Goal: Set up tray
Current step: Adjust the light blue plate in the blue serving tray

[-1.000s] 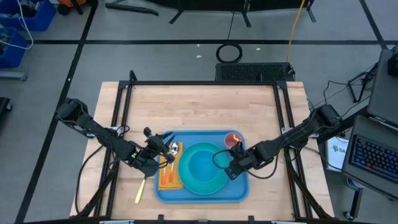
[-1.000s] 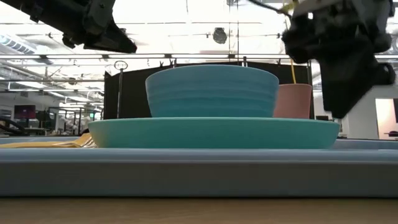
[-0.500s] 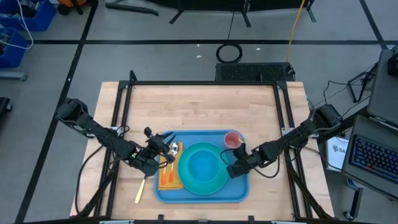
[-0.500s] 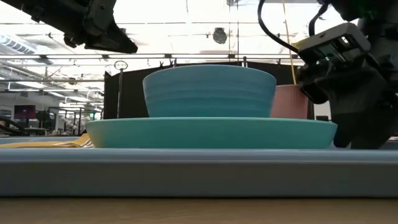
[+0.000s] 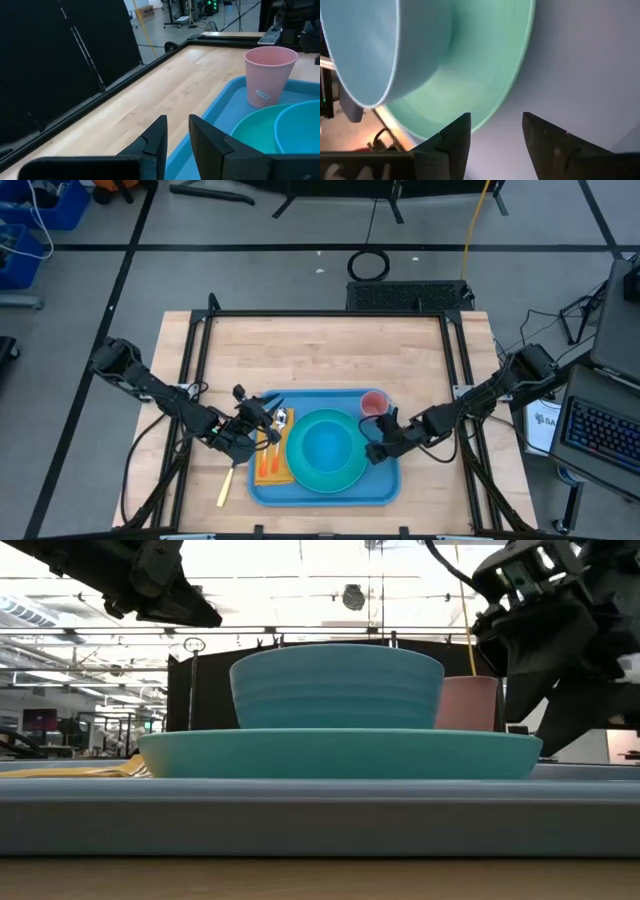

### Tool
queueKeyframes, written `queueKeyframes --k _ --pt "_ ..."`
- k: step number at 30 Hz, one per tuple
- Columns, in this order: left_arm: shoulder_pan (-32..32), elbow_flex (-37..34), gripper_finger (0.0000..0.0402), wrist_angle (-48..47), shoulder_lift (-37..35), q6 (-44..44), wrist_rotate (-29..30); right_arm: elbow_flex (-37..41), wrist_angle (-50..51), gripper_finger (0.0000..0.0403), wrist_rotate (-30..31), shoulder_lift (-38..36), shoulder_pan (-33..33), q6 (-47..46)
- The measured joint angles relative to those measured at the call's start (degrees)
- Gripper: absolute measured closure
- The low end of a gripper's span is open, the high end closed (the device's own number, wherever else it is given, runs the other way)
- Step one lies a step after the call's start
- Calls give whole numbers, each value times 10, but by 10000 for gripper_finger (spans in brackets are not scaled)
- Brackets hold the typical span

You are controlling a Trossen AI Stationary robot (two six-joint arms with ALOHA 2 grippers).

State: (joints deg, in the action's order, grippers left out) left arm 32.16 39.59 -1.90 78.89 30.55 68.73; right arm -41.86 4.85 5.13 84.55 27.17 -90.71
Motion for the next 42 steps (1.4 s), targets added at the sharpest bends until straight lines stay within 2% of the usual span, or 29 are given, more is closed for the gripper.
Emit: queueKeyframes --k 11,15,31,42 --pt "0 0 316 0 0 1 -7 0 -2 231 12 14 0 0" --pt "0 0 316 0 0 1 -7 0 -3 231 38 14 0 3" --pt "0 0 316 0 0 1 -7 0 -4 232 39 32 -1 -1" --pt "0 0 316 0 0 1 -12 0 -4 282 41 32 -1 4"
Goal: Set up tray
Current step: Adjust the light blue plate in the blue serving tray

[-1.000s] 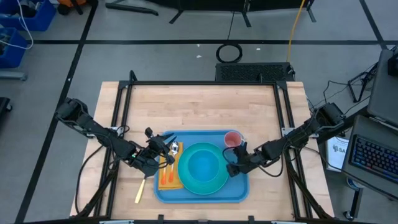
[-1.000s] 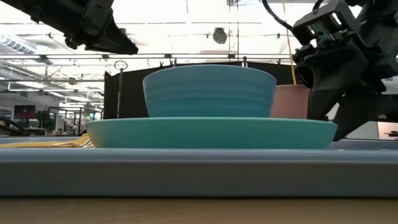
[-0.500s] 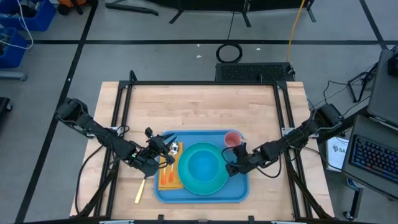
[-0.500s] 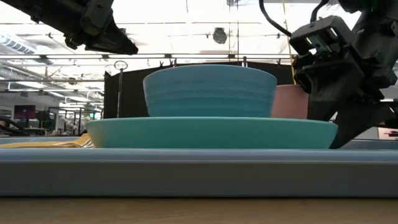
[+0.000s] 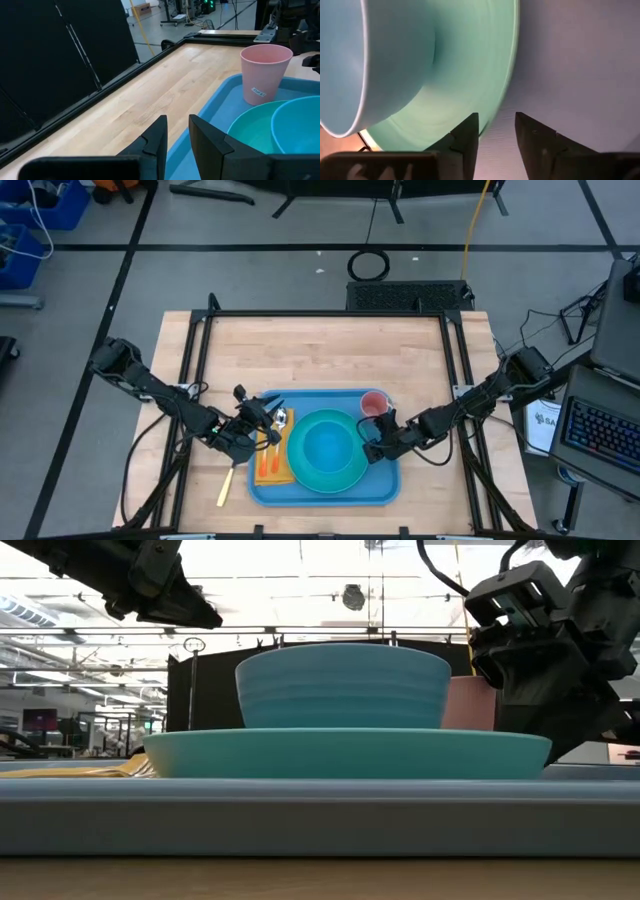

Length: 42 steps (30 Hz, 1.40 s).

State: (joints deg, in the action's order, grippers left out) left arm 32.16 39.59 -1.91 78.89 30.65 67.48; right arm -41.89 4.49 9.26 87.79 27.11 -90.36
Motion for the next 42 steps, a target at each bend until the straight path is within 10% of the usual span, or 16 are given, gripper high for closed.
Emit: queueKeyframes --k 20,42 --pt "0 0 316 0 0 0 -1 0 5 343 -21 0 0 2" --pt "0 0 316 0 0 0 -11 0 5 323 -80 0 -2 26"
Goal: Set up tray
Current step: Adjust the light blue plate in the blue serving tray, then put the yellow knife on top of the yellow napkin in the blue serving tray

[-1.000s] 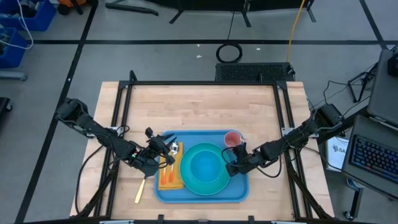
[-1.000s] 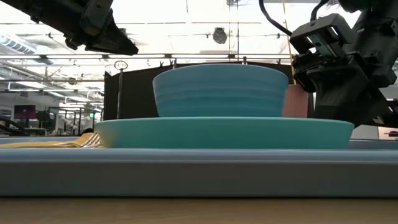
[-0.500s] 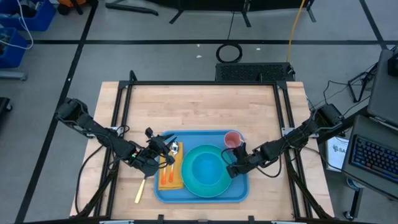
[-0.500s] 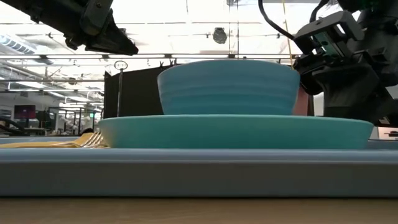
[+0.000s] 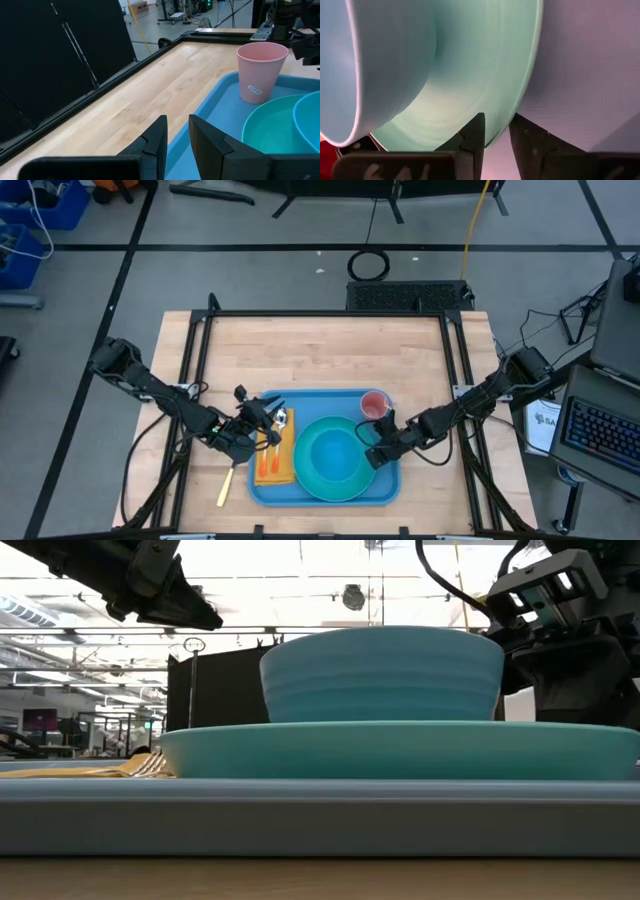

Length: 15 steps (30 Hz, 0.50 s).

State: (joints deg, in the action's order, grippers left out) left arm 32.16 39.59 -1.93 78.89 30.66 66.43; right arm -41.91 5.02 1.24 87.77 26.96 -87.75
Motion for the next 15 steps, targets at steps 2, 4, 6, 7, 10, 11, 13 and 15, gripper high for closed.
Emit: queueKeyframes --k 2,4,6,7,10,11,13,15 --pt "0 0 316 0 0 0 -2 0 0 314 -1 0 -2 6" --pt "0 0 316 0 0 0 -2 0 0 303 -1 0 -3 9" --pt "0 0 316 0 0 0 -4 0 0 291 0 0 -3 13" --pt "0 0 316 0 0 0 -4 0 0 285 0 0 -3 15" --pt "0 0 316 0 0 0 -4 0 0 269 -10 0 -4 12" --pt "0 0 316 0 0 0 -4 0 0 264 -15 -2 -5 12" --pt "0 0 316 0 0 0 -4 0 -2 257 -16 -5 -8 13" --pt "0 0 316 0 0 0 -4 0 0 252 -16 -12 -11 15"
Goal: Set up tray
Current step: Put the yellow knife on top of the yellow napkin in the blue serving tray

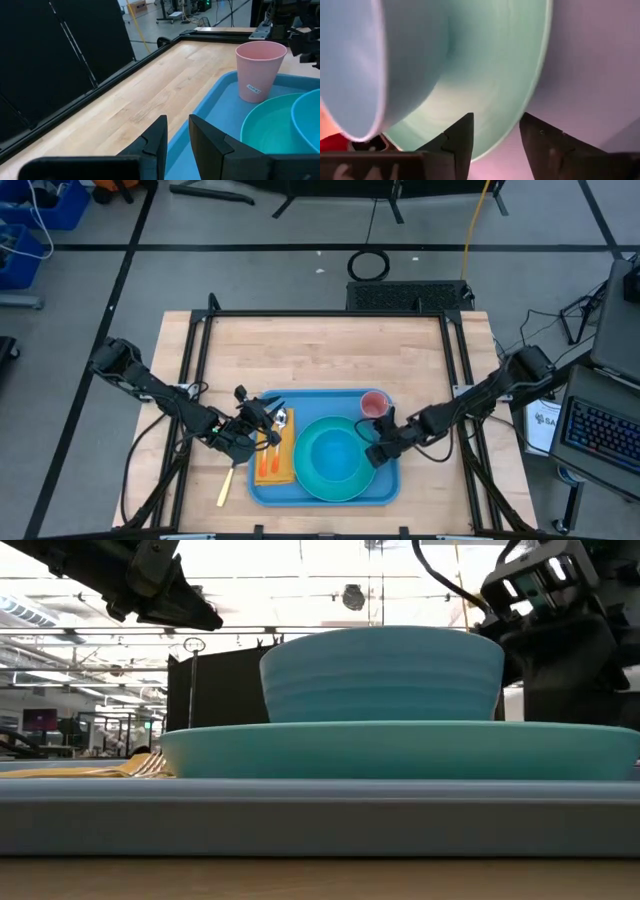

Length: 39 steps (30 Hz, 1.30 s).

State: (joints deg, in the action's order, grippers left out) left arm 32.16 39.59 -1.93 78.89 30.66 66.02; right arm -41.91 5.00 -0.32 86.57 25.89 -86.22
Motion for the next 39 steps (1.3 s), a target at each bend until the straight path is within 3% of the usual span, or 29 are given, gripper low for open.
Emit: queueKeyframes --k 9,17,23,30,39 --pt "0 0 316 0 0 0 -2 0 17 250 4 -43 -4 15" --pt "0 0 316 0 0 2 -6 0 110 250 6 -92 -4 16" --pt "-4 0 316 2 0 10 -38 0 132 250 69 -145 -4 42" --pt "-20 0 316 31 0 -2 -90 0 115 250 198 -190 -20 192" --pt "-23 0 316 27 0 36 -124 0 -74 250 268 -186 -35 532"
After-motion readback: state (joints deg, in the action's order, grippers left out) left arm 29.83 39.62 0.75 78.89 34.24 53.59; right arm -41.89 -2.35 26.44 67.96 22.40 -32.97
